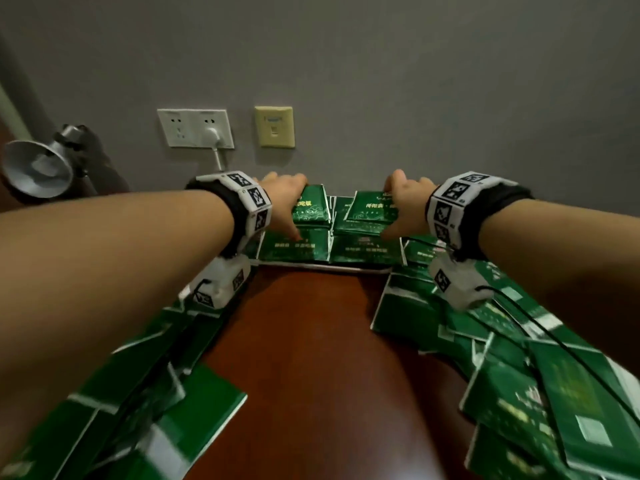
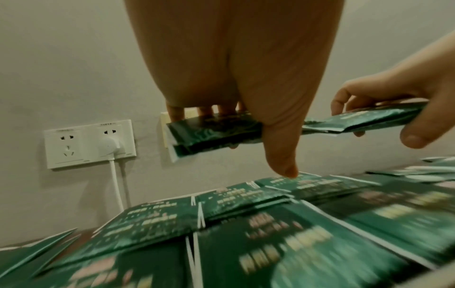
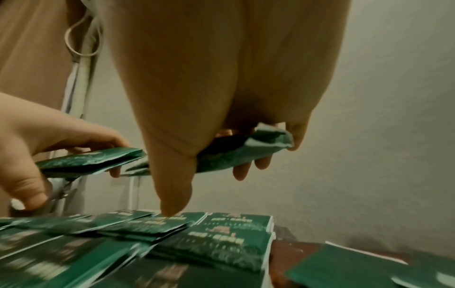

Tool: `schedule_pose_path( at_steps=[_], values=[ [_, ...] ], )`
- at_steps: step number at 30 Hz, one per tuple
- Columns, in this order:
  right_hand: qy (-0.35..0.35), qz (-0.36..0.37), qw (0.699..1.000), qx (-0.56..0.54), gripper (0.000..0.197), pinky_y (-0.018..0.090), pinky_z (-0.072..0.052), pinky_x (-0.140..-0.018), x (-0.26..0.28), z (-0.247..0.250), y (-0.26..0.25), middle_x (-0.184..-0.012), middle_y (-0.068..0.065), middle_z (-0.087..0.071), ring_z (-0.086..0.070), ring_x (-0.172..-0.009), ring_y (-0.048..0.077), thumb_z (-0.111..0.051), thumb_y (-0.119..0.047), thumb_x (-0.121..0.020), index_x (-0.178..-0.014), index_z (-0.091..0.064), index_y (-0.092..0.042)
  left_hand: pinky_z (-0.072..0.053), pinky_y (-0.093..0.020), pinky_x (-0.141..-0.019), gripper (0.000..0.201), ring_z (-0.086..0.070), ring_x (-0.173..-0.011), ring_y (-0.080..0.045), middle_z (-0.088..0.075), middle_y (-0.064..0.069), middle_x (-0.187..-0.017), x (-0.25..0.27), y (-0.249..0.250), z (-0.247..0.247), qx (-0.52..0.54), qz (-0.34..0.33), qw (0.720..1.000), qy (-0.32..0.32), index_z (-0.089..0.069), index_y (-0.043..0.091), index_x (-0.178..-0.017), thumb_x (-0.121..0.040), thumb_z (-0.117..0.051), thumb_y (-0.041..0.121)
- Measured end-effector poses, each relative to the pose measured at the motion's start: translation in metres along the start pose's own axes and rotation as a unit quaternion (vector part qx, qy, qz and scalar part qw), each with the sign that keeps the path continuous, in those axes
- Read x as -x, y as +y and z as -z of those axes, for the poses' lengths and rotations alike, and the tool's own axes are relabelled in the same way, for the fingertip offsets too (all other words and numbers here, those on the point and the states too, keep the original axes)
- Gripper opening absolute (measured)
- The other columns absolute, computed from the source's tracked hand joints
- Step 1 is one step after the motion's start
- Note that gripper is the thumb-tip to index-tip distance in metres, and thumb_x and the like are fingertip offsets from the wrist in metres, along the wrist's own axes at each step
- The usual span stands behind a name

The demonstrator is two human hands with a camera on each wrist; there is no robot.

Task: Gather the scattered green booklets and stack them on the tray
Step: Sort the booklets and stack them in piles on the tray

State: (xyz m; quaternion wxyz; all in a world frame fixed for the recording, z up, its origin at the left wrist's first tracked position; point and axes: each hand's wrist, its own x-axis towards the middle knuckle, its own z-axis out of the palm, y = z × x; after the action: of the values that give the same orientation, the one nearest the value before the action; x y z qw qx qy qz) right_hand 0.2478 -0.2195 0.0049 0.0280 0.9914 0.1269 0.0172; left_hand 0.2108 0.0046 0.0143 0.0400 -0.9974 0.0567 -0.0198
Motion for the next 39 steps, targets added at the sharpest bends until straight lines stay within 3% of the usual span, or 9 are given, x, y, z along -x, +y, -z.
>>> schedule_pose_path(
  at_steps=[3,10,14,18,25,30,34,37,39],
  values=[
    [-0.023,-0.011,0.999,-0.021,0.086,0.045,-0.049,-0.087,-0.048,0.001,0.001,-0.115,0.014,-0.059,-0.053,-0.107,0.035,-0.082,-0.048,-0.069,-0.126,-0.032,-0.008,-0.04,-0.04,-0.093,0.086,-0.045,-0.122,-0.032,-0.052,-0.011,-0.135,-0.053,-0.018,0.003,0.011,0.008,1.0,-0.008,-0.039,0.012,-0.135,-0.068,-0.085,0.04],
    [-0.039,0.014,0.999,0.003,0.092,0.043,-0.046,-0.095,-0.133,-0.014,0.001,-0.127,0.015,-0.056,-0.054,-0.111,0.034,-0.082,-0.048,-0.068,-0.132,-0.032,-0.006,-0.043,-0.039,-0.101,0.088,-0.052,-0.121,-0.03,-0.053,-0.01,-0.135,-0.15,-0.025,-0.017,0.043,-0.017,0.997,-0.056,-0.039,0.012,-0.138,-0.067,-0.087,0.03],
    [-0.079,0.038,0.996,-0.005,0.098,0.046,-0.046,-0.097,-0.156,-0.03,-0.001,-0.133,0.011,-0.053,-0.055,-0.113,0.032,-0.081,-0.053,-0.067,-0.139,-0.027,-0.013,-0.041,-0.038,-0.104,0.093,-0.049,-0.126,-0.028,-0.049,-0.007,-0.141,-0.177,-0.025,-0.043,0.059,-0.025,0.993,-0.096,-0.032,0.017,-0.146,-0.07,-0.085,0.03],
    [-0.093,0.046,0.994,-0.024,0.085,0.046,-0.043,-0.101,-0.16,-0.036,-0.001,-0.137,0.01,-0.05,-0.053,-0.119,0.031,-0.076,-0.047,-0.076,-0.141,-0.032,-0.014,-0.04,-0.041,-0.105,0.088,-0.047,-0.128,-0.03,-0.044,-0.006,-0.146,-0.179,-0.034,-0.047,0.057,-0.023,0.992,-0.107,-0.031,0.023,-0.148,-0.076,-0.081,0.032],
    [-0.08,0.066,0.995,-0.002,0.074,0.036,-0.044,-0.098,-0.116,-0.016,-0.009,-0.136,0.007,-0.054,-0.055,-0.118,0.027,-0.069,-0.045,-0.084,-0.143,-0.035,-0.016,-0.044,-0.043,-0.101,0.079,-0.051,-0.12,-0.031,-0.051,-0.007,-0.139,-0.14,-0.04,-0.017,-0.043,-0.004,0.998,-0.05,-0.036,0.026,-0.146,-0.08,-0.077,0.036],
    [-0.126,0.089,0.987,0.041,0.075,0.031,-0.044,-0.084,-0.045,-0.003,-0.022,-0.14,0.006,-0.05,-0.056,-0.117,0.025,-0.067,-0.045,-0.086,-0.146,-0.034,-0.016,-0.039,-0.036,-0.098,0.055,-0.048,-0.12,-0.031,-0.054,-0.008,-0.133,-0.075,-0.021,0.005,-0.093,-0.027,0.994,-0.056,-0.048,0.024,-0.136,-0.086,-0.069,0.035],
    [-0.17,0.087,0.976,0.101,0.064,0.033,-0.049,-0.087,0.02,-0.002,-0.023,-0.124,0.01,-0.063,-0.06,-0.111,0.027,-0.071,-0.047,-0.081,-0.131,-0.055,-0.01,-0.044,-0.034,-0.095,0.042,-0.054,-0.117,-0.026,-0.056,-0.005,-0.132,-0.004,0.017,0.007,-0.083,-0.07,0.99,-0.089,-0.055,0.021,-0.131,-0.09,-0.064,0.029],
    [-0.205,0.066,0.967,0.139,0.077,0.031,-0.053,-0.085,0.066,-0.008,-0.017,-0.11,0.006,-0.068,-0.065,-0.101,0.027,-0.072,-0.065,-0.067,-0.122,-0.062,-0.013,-0.045,-0.031,-0.093,0.041,-0.055,-0.117,-0.023,-0.056,-0.004,-0.132,0.052,0.049,0.002,-0.063,-0.103,0.987,-0.108,-0.054,0.018,-0.131,-0.091,-0.061,0.024],
    [-0.221,0.056,0.96,0.165,0.077,0.039,-0.055,-0.085,0.096,-0.017,-0.016,-0.097,0.003,-0.069,-0.067,-0.091,0.027,-0.071,-0.072,-0.059,-0.111,-0.065,-0.015,-0.047,-0.03,-0.091,0.043,-0.056,-0.115,-0.023,-0.057,-0.003,-0.13,0.088,0.069,-0.003,-0.051,-0.119,0.984,-0.125,-0.053,0.017,-0.132,-0.09,-0.062,0.025]
  ],
)
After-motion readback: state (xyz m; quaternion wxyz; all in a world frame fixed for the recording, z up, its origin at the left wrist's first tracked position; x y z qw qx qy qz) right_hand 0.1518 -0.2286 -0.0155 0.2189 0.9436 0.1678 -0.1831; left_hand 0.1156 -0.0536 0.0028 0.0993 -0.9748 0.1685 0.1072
